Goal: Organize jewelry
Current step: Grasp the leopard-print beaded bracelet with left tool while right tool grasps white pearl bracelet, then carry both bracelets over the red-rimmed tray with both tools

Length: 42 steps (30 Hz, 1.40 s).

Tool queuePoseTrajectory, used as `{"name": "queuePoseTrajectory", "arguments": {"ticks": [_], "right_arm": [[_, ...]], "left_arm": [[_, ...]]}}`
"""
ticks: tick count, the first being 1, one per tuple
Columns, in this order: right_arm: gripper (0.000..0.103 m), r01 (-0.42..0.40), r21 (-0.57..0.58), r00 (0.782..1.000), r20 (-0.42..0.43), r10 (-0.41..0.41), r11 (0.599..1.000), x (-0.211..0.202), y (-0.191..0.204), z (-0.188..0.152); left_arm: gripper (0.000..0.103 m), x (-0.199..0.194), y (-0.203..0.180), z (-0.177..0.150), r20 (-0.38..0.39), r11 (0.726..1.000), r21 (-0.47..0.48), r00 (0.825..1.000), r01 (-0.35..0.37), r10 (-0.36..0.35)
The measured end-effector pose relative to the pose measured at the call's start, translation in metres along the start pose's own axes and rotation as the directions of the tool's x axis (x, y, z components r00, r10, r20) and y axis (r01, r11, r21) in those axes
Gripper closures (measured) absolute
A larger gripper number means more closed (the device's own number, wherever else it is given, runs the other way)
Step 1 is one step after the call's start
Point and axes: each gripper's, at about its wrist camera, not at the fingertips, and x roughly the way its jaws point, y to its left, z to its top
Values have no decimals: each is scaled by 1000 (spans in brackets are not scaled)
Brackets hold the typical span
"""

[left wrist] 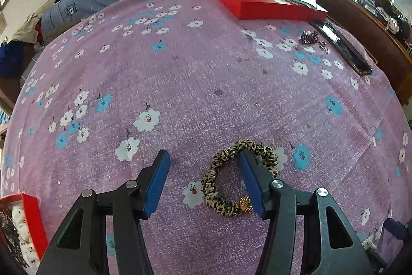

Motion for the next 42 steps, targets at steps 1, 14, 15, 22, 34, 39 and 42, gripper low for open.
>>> {"name": "queuePoseTrajectory", "arguments": {"ticks": [1,14,15,22,34,39,42], "right_arm": [[56,0,-4,1000,1,0,1000,0,1,0],[97,-94,-36,995,-13,94,995,1,18,9],[97,-109,-22,994,-1,109,994,-2,16,9],[97,-150,31,985,94,147,988,-32,15,18],[97,-245,-13,956,162,244,969,-71,58,23],[97,-298,-50,940,160,302,953,-79,81,24],[97,-310,-89,932,167,321,947,-83,98,25]], "left_arm": [[48,0,0,-1,-6,1000,-7,1000,15,-15],[99,-51,-17,-28,38,998,-7,997,70,-70],[99,-62,-17,-33,52,997,-9,995,80,-80],[98,-138,-11,-72,151,987,-35,977,158,-151],[98,-243,31,-142,326,934,-159,910,319,-255],[98,-281,54,-170,418,954,-217,903,209,-102],[98,-294,81,-185,438,943,-291,899,160,-17]]}}
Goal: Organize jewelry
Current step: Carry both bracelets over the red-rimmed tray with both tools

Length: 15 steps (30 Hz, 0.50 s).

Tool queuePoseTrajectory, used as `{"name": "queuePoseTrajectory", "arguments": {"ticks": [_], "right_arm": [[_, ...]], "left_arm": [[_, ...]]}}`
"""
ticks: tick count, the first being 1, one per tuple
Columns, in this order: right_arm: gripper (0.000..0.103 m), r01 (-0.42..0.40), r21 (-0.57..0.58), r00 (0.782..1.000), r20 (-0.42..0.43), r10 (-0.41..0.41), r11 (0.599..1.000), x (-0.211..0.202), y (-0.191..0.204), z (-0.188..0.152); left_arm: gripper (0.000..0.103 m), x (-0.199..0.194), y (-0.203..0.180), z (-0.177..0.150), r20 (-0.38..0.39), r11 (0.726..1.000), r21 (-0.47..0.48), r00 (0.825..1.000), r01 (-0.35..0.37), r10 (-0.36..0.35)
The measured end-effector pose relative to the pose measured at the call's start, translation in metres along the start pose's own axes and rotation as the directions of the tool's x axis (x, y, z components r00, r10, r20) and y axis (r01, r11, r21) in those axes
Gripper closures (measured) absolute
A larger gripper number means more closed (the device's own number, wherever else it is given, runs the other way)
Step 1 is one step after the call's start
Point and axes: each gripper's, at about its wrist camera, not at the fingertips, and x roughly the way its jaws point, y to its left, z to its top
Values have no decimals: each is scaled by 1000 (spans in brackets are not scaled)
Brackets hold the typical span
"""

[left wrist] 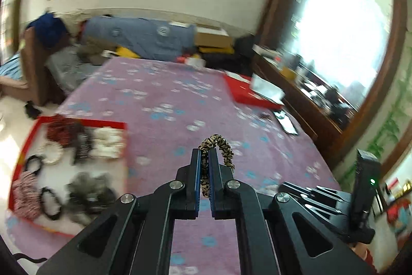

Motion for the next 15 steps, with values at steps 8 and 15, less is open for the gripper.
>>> {"name": "queuePoseTrajectory", "arguments": {"ticks": [8,15], "right_arm": [[96,-74,-70,997,5,74,995,4,41,10],[96,-113,-121,994,-11,112,986,15,74,18]], "left_arm": [[98,-29,84,-4,31,969,-135,976,-209,215],[98,-41,149,-21,-17,919,-246,950,-307,313]]}}
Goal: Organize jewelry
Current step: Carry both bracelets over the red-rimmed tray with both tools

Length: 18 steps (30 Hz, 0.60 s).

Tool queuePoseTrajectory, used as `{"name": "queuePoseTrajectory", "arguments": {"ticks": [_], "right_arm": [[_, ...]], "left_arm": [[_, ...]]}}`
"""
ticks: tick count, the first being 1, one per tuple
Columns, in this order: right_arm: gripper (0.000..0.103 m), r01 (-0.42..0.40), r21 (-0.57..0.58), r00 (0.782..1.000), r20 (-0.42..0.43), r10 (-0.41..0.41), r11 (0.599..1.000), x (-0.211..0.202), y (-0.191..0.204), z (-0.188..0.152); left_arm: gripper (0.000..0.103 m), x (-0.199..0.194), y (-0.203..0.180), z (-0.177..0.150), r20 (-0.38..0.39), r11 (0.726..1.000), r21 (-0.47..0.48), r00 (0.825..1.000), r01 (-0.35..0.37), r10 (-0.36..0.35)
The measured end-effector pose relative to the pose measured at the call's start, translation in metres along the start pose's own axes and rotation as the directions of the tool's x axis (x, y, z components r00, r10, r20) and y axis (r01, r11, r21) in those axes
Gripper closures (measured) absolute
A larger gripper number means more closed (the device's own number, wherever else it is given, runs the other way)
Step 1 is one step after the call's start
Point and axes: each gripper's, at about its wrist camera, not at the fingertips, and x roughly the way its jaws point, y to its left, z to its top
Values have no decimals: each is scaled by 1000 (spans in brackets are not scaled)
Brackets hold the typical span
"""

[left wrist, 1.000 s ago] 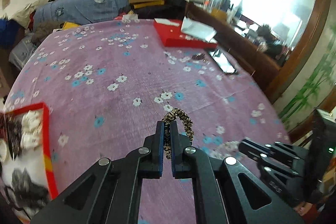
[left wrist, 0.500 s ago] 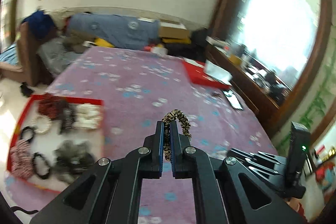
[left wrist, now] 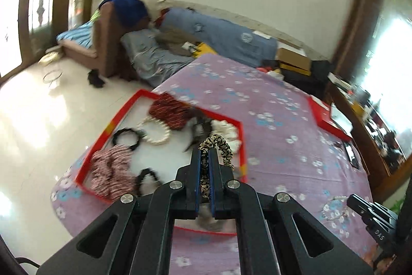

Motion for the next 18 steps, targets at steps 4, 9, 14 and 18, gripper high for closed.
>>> {"name": "queuePoseTrajectory", "arguments": {"ticks": [4,9,14,18], "right_arm": [[96,-25,-18,1000,-18,24,1000,12,17,7],[96,-45,-63,999,-26,43,997,26,44,21],[96,-69,-106,997,-26,67,992,44,73,42],[96,-113,-129,993,-44,108,985,65,98,63]], "left_arm": [[98,8,21,-5,-18,999,-29,1000,-15,15],[98,19,37,-5,-33,998,-52,999,-29,28],[98,33,55,-4,-56,996,-77,998,-34,30],[98,48,68,0,-79,996,-92,997,-21,13]]}}
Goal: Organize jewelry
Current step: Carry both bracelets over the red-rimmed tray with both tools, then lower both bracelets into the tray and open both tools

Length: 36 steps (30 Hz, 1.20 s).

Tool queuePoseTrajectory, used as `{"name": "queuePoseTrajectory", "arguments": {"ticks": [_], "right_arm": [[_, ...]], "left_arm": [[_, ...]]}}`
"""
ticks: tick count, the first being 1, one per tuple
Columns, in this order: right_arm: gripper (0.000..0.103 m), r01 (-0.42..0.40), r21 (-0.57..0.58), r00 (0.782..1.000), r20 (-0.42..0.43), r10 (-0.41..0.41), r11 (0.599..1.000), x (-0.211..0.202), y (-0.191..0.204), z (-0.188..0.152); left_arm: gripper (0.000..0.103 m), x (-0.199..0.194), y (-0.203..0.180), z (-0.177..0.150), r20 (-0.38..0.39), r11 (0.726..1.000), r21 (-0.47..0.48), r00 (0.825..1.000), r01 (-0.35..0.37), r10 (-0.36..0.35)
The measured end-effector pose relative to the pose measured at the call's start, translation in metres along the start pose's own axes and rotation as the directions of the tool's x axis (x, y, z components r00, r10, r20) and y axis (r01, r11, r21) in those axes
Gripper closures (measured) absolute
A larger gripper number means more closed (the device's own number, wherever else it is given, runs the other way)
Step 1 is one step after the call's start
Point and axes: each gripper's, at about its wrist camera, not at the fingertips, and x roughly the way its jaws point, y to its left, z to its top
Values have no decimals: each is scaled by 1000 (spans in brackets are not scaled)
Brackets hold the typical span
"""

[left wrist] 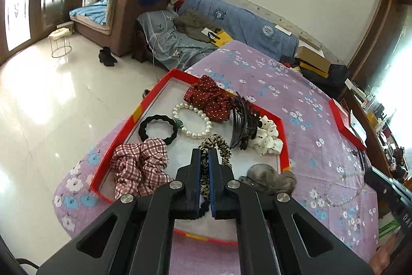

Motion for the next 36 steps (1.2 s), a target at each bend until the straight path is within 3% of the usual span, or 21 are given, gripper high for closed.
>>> {"name": "queuePoseTrajectory", "arguments": {"ticks": [4,11,18,27,36], "right_arm": [[96,-42,-16,999,-20,42,999,25,21,19],[96,-142,37,986,-86,144,989,87,51,45],[96,-177,98,967,-166,192,979,149,59,44],[95,-87,96,963,-249,108,992,175,40,19],[95,-53,61,968,-241,67,997,174,38,16]], "left_arm": [[98,18,10,6,-31,1000,-13,999,26,-26],[98,41,32,22,-46,998,-56,999,4,-7],[98,64,44,21,-96,997,-67,995,-24,17],[98,77,41,16,-126,998,-58,992,-19,12],[95,65,23,15,-94,999,4,994,-52,52]]}}
